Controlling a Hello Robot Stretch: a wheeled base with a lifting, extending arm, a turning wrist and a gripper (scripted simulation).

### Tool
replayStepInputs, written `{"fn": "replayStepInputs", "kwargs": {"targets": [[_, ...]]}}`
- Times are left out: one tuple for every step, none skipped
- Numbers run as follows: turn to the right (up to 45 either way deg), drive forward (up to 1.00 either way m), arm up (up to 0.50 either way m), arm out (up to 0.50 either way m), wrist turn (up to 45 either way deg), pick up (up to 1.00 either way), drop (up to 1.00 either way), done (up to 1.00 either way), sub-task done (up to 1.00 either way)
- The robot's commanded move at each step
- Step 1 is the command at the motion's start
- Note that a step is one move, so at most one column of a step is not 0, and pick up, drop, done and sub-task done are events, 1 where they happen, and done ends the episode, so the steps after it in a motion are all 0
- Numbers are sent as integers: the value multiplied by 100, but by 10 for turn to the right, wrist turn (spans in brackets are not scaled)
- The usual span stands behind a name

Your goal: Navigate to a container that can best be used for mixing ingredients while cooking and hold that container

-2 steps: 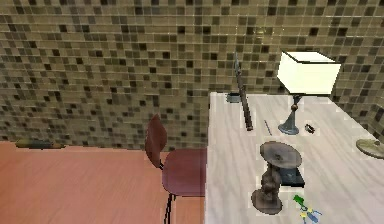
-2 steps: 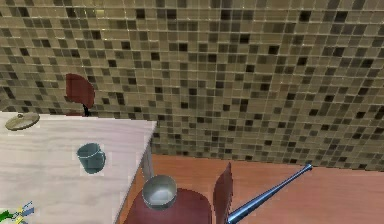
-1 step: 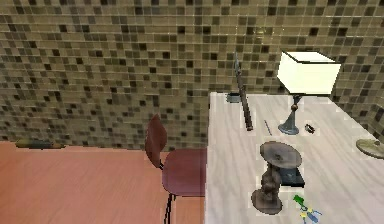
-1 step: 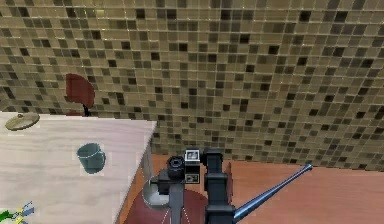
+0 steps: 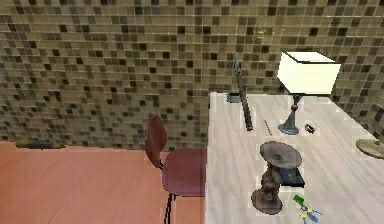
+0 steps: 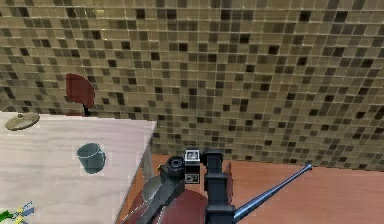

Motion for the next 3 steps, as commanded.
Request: {"fn": "replayStepInputs", "kwargs": {"targets": [[0, 0, 0, 0, 450, 0, 0, 0, 0], [0, 0, 0, 0, 450, 0, 0, 0, 0], [0, 0, 0, 0, 150, 0, 0, 0, 0]]}}
